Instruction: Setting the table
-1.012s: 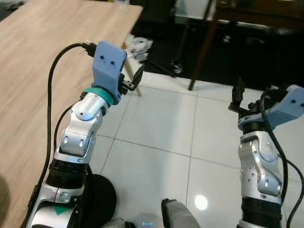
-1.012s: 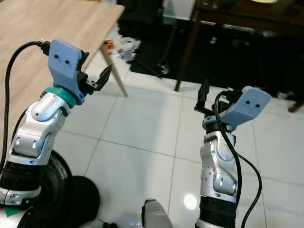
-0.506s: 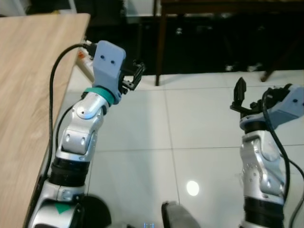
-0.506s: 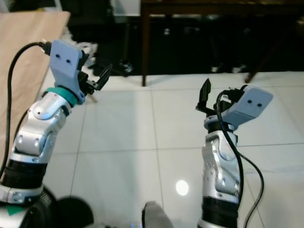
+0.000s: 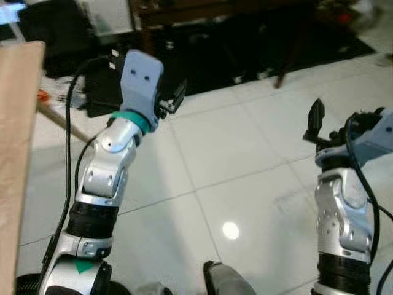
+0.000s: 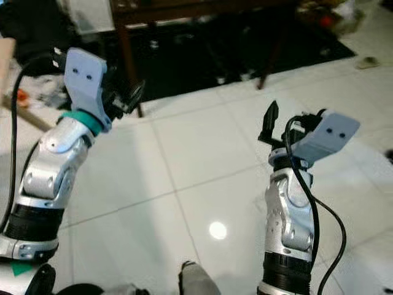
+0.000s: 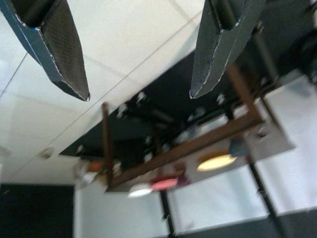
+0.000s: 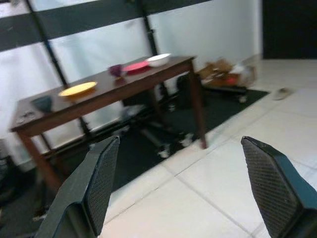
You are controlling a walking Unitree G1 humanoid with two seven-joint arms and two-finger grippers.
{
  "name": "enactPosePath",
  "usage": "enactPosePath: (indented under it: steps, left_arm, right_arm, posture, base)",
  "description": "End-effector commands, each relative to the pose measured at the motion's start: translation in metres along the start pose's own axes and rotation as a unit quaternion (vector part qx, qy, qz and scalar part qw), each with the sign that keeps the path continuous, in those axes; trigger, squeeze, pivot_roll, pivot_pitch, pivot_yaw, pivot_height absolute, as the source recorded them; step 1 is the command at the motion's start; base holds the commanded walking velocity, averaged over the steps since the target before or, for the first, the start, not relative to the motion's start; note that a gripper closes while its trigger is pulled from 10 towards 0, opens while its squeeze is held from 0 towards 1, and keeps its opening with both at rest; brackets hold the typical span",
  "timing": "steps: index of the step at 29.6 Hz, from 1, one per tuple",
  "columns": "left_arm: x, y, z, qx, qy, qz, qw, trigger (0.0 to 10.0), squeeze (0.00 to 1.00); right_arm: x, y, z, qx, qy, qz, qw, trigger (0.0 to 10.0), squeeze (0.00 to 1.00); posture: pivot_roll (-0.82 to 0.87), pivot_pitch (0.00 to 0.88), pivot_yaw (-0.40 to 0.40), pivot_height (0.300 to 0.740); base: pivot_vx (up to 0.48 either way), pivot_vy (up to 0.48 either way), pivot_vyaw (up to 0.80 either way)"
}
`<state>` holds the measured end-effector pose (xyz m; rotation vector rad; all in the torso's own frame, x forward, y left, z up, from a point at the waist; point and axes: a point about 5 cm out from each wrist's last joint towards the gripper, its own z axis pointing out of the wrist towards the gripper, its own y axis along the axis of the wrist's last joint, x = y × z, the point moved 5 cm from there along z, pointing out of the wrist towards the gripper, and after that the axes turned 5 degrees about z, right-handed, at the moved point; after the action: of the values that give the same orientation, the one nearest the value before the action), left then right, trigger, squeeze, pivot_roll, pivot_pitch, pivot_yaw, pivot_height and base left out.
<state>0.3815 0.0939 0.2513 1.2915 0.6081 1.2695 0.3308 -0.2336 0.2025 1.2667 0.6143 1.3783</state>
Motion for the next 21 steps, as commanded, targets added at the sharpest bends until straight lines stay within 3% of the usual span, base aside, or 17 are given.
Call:
enactPosePath:
  steps: [1, 3, 12, 15, 17, 21]
  left_arm:
    - [0.005, -0.006, -0.002, 0.008, 0.014, 0.012, 1.000, 10.0, 0.00]
    - [0.012, -0.008, 0.002, 0.008, 0.048, 0.021, 0.999, 10.0, 0.00]
    - [0.017, -0.009, 0.003, 0.011, 0.064, 0.023, 0.998, 10.0, 0.00]
    - [0.021, -0.013, -0.001, 0.015, 0.073, 0.027, 0.997, 10.0, 0.00]
    - [0.029, -0.022, -0.012, 0.024, 0.096, 0.034, 0.994, 10.0, 0.00]
    - [0.029, -0.033, -0.023, 0.033, 0.109, 0.035, 0.993, 10.0, 0.00]
  right_arm:
    - [0.003, -0.002, -0.001, 0.003, 0.003, -0.002, 1.000, 10.0, 0.00]
    - [0.011, 0.001, 0.002, -0.007, 0.015, -0.006, 1.000, 10.0, 0.00]
    - [0.022, 0.002, 0.006, -0.009, 0.034, -0.007, 0.999, 10.0, 0.00]
    - [0.032, -0.003, 0.007, 0.001, 0.057, -0.007, 0.998, 10.0, 0.00]
    - [0.047, -0.017, 0.008, 0.028, 0.087, -0.008, 0.996, 10.0, 0.00]
    - [0.059, -0.028, 0.010, 0.046, 0.107, -0.010, 0.993, 10.0, 0.00]
  posture:
    - [-0.04, 0.031, 0.079, 0.740]
    - [-0.04, 0.030, 0.077, 0.740]
    - [-0.04, 0.030, 0.068, 0.740]
    - [-0.02, 0.027, 0.056, 0.740]
    - [0.00, 0.016, 0.028, 0.740]
    - [0.01, 0.006, 0.011, 0.740]
  base:
    - [0.480, 0.000, 0.00]
    - [0.480, 0.000, 0.00]
    - [0.480, 0.000, 0.00]
    - [0.480, 0.000, 0.00]
    - [0.480, 0.000, 0.00]
    - [0.480, 0.000, 0.00]
